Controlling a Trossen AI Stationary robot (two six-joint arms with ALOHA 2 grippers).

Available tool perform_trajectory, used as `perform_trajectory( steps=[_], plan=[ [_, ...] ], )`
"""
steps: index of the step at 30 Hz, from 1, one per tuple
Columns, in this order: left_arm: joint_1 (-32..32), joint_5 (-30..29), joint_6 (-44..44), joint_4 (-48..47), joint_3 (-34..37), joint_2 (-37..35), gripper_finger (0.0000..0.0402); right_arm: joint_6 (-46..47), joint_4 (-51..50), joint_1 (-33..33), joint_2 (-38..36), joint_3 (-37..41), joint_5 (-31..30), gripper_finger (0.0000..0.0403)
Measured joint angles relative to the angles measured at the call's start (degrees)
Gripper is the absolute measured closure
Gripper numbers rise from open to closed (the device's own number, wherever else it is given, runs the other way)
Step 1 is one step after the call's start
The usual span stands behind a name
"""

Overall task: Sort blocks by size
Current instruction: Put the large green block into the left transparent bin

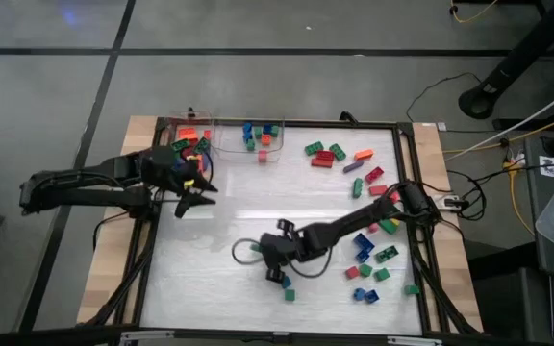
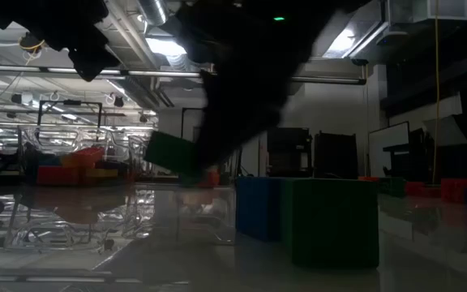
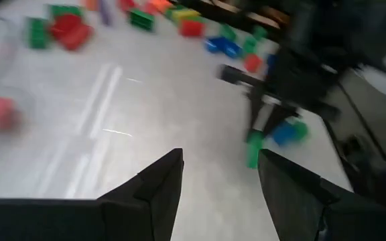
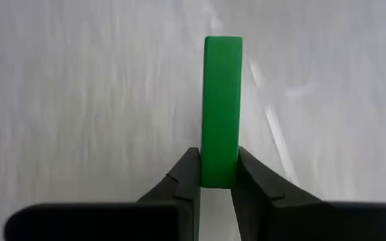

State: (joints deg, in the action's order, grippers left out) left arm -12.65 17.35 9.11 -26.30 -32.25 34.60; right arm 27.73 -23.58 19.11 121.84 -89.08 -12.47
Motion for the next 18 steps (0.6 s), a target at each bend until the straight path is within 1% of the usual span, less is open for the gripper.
perform_trajectory(
  steps=[5, 9, 13, 18],
  plan=[
    [7.3, -0.3, -0.3, 0.5, 0.0, 2.5, 0.0219, -4.3, 10.3, -4.4, 0.0, 0.0, 4.2, 0.0329],
    [11.3, -4.1, -0.3, 2.8, 0.0, 5.2, 0.0219, -6.1, 17.9, -7.5, 0.0, 0.0, 8.1, 0.034],
    [13.6, -8.5, -0.6, 4.8, 0.0, 8.0, 0.0219, -7.2, 22.6, -9.5, 0.0, 0.0, 11.3, 0.0343],
    [14.6, -10.1, -0.5, 4.9, 0.0, 11.1, 0.0219, -7.2, 25.0, -10.3, 0.0, 0.0, 12.3, 0.0333]
  ],
)
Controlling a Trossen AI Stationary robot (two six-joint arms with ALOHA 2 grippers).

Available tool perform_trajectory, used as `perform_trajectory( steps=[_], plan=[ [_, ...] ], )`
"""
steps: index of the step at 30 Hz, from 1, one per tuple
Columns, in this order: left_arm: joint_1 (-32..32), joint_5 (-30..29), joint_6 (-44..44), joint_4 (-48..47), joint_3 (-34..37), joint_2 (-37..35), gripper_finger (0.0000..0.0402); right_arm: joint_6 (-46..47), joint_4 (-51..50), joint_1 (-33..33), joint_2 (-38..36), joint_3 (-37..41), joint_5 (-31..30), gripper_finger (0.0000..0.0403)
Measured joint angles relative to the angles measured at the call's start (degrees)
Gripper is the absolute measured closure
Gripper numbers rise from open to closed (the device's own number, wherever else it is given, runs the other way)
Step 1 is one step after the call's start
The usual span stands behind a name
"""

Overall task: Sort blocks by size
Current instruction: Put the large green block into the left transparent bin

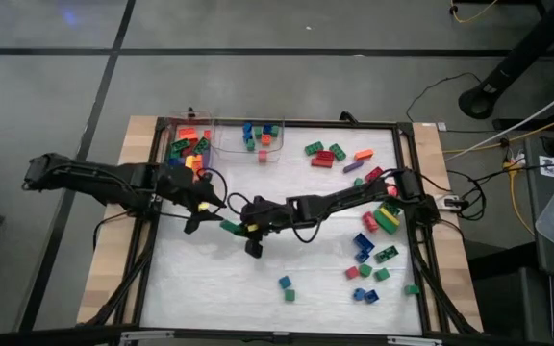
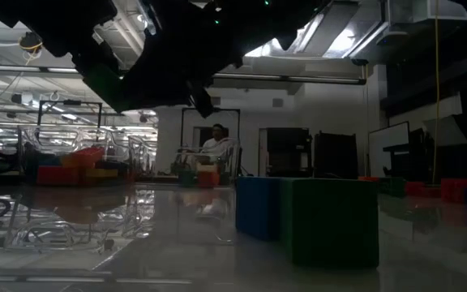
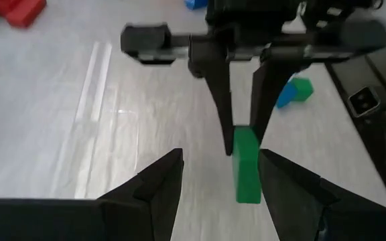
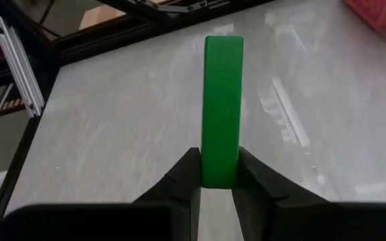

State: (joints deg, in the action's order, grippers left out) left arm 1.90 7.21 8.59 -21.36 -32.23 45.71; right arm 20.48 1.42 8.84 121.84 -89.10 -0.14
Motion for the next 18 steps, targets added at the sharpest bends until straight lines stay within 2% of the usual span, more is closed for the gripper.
perform_trajectory(
  steps=[12, 18],
  plan=[
    [0.0, 0.1, 4.3, 0.3, -0.1, 5.0, 0.0219, -2.3, 0.4, 0.1, 0.0, 0.2, -0.8, 0.0336],
    [0.0, -0.9, 4.9, 0.2, 0.0, 5.3, 0.0219, -2.5, -2.5, 0.1, 0.0, 0.0, -4.4, 0.0335]
  ],
)
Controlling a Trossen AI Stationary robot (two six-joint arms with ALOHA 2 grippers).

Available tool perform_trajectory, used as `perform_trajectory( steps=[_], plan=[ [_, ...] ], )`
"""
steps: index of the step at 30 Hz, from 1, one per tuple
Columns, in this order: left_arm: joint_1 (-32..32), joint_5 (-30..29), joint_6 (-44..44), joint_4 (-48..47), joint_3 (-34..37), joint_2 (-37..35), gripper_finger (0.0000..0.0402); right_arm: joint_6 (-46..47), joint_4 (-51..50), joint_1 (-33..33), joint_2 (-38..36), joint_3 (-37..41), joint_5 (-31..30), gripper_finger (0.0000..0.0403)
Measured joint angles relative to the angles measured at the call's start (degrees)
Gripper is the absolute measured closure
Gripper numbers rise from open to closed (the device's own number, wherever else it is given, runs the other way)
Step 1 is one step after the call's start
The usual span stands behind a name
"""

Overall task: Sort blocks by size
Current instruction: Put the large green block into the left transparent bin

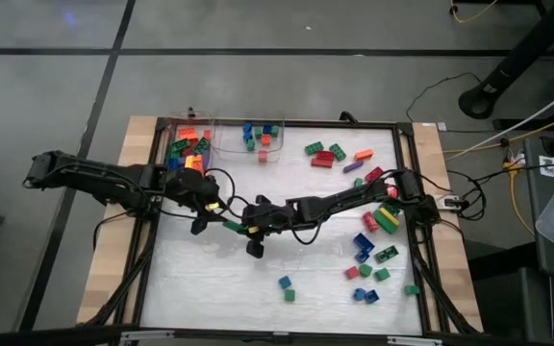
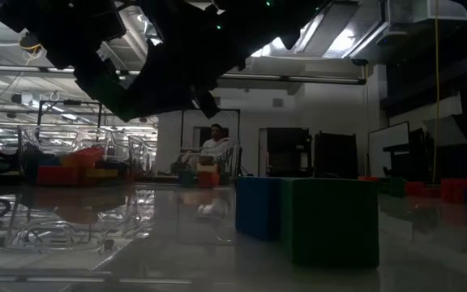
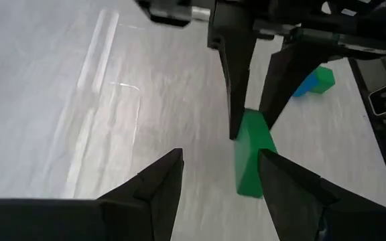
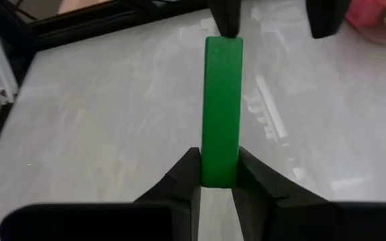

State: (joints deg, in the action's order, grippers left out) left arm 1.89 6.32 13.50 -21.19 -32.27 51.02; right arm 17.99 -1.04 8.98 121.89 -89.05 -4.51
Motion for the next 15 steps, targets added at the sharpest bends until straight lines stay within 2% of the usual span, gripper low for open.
perform_trajectory(
  steps=[15],
  plan=[
    [0.0, 0.4, -0.3, -0.1, 0.0, 0.0, 0.0219, 0.1, -0.6, -0.1, 0.0, -0.1, -4.0, 0.0334]
  ],
)
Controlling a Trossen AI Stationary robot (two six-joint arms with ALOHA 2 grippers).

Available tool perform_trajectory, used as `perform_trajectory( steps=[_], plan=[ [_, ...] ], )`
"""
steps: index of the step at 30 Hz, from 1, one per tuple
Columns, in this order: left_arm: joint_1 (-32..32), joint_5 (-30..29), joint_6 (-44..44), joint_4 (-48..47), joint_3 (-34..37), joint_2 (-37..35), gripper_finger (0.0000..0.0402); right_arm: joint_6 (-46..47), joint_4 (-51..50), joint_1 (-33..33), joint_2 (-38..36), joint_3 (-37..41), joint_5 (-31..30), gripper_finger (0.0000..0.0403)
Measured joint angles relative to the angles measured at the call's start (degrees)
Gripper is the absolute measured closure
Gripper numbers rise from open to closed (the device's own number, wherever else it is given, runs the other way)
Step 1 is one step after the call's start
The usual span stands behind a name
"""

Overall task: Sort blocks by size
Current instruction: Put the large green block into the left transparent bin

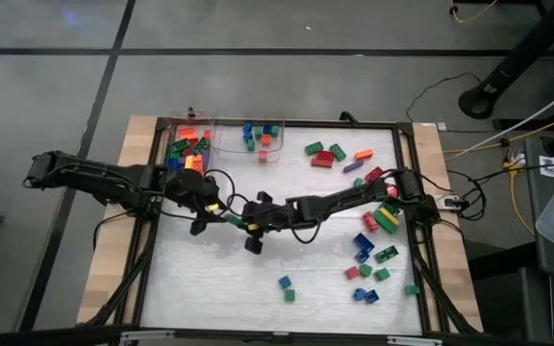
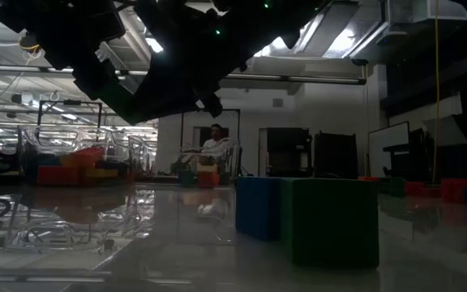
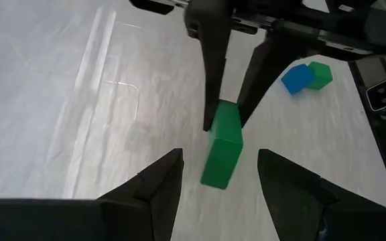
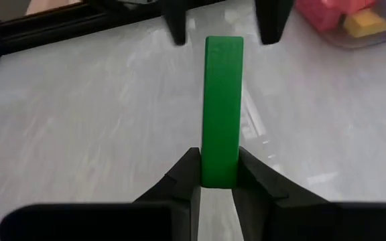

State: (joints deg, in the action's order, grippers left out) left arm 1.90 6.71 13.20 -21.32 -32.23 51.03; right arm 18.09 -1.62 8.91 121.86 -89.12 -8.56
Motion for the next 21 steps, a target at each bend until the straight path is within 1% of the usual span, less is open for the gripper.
perform_trajectory(
  steps=[7, 10, 12, 15, 20, 21],
  plan=[
    [0.0, 0.1, -0.2, 0.1, 0.0, 0.0, 0.0219, -0.4, 4.9, 0.0, -0.1, 0.0, 0.6, 0.0334],
    [0.0, 0.1, -0.2, 0.2, 0.0, 0.0, 0.022, -0.4, 5.4, 0.0, -0.1, 0.0, 0.6, 0.0334],
    [0.0, 0.1, -0.2, 0.2, 0.0, 0.0, 0.0227, -0.4, 5.2, 0.0, -0.1, 0.0, 0.6, 0.0334],
    [0.0, 0.2, -0.2, 0.2, 0.0, 0.0, 0.0262, -0.4, 5.2, 0.0, -0.1, 0.0, 0.6, 0.0333],
    [0.1, 0.8, -0.9, 0.2, 0.0, 0.0, 0.0355, -0.3, 5.2, -0.1, -0.1, 0.0, 0.8, 0.0333],
    [0.1, 0.9, -1.2, 0.3, 0.0, 0.0, 0.0363, -0.3, 5.2, -0.1, -0.1, 0.0, 1.1, 0.0333]
  ],
)
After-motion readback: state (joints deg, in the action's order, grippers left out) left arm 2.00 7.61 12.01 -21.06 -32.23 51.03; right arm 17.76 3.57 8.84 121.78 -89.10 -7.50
